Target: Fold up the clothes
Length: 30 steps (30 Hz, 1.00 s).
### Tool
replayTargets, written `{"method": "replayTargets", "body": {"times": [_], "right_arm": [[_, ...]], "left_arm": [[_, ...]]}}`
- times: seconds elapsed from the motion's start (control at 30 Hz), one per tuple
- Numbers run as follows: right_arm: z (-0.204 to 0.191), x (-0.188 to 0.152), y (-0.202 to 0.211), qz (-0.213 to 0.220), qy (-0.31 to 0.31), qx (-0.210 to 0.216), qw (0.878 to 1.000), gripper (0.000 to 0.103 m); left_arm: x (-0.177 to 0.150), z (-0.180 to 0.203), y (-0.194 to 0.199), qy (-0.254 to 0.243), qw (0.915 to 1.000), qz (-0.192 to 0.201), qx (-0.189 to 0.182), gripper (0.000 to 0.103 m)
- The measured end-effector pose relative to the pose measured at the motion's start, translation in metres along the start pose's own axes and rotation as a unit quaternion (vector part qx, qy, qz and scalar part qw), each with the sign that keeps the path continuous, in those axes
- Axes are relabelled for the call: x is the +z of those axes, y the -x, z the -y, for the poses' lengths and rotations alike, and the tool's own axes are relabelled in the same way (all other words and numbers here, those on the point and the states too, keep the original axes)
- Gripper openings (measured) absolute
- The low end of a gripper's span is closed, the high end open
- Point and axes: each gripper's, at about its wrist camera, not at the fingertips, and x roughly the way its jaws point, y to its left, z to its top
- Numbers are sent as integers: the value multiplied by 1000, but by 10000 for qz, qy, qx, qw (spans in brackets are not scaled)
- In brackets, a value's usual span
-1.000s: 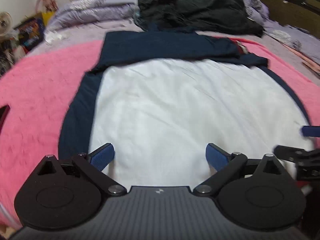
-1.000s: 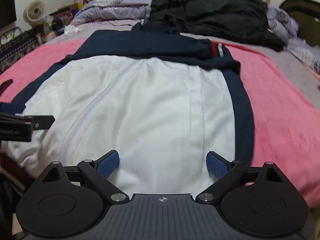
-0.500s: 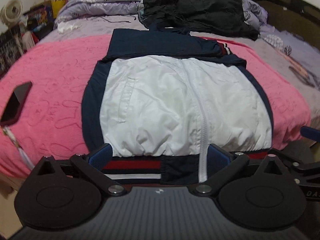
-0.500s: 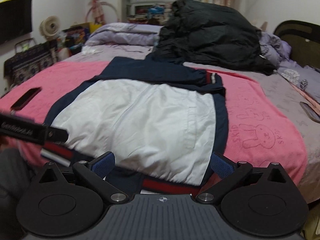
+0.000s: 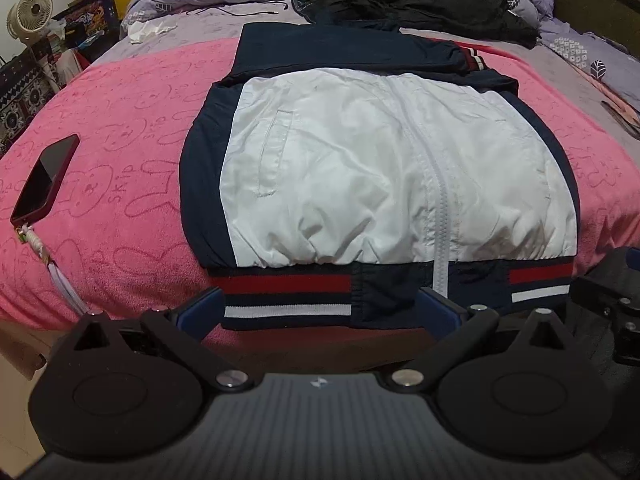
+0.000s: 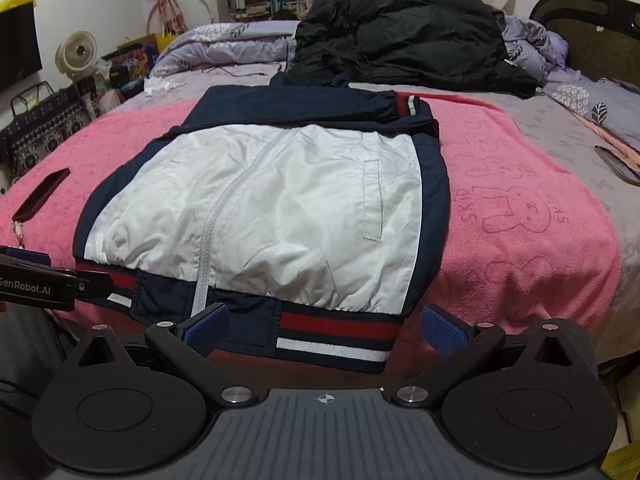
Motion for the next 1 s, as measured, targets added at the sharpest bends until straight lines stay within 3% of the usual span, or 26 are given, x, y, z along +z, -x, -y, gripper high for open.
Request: {"method": "replayTargets", "body": {"times": [0.67, 0.87, 1.0], "right_arm": [[8, -7, -7, -35, 4, -59, 10000, 103], [12, -15, -33, -732, 42, 192, 9971, 96], [25, -9, -49, -940, -276, 364, 9945, 92]], "left_arm": [[-10, -11, -15, 3, 9999, -116, -62, 102], [-22, -32, -33, -65, 9997, -167, 152, 102], [-23, -45, -44, -113, 9996, -173, 172, 102]]}}
